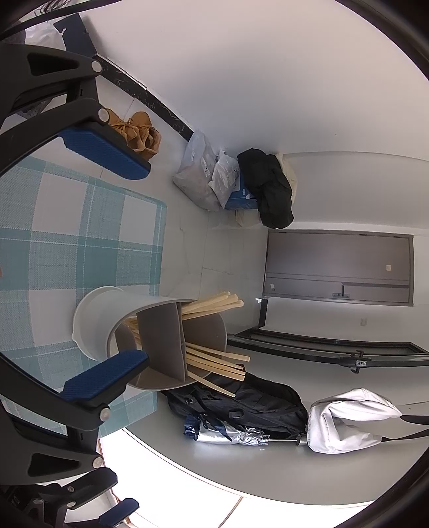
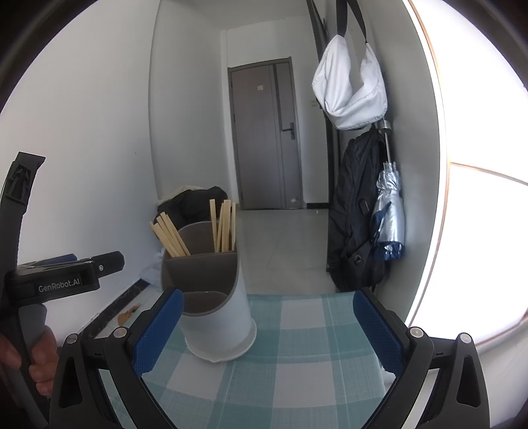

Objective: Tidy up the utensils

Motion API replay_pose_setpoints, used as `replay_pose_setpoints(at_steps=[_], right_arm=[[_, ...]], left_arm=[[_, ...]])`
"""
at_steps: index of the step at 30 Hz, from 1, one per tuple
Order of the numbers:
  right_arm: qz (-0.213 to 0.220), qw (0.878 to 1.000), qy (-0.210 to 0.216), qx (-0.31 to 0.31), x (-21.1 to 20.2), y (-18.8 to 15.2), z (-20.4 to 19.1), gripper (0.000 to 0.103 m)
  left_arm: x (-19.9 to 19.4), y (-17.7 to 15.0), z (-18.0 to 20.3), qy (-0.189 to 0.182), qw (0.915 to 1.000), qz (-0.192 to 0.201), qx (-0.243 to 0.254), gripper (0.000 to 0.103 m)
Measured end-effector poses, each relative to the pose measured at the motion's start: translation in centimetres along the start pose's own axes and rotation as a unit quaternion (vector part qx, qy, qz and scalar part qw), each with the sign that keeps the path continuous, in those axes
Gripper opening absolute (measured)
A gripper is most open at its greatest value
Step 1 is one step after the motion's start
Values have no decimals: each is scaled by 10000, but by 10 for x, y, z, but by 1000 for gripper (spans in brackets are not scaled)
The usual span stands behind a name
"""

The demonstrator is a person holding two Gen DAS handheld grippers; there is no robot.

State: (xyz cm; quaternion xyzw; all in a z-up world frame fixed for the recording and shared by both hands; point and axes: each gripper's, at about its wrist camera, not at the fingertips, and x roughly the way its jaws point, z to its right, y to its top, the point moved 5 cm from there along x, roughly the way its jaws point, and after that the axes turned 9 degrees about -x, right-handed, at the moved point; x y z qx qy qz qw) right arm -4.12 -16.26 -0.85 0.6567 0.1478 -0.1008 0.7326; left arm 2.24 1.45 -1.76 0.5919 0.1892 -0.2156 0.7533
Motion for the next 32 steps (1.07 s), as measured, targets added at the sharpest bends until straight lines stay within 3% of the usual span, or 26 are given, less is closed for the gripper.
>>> replay_pose_setpoints(at_steps=[32], right_arm=[[-104, 9999, 6, -6, 3, -3, -2, 103]], left_arm=[[6, -5, -2, 85, 9999, -103, 2, 101]])
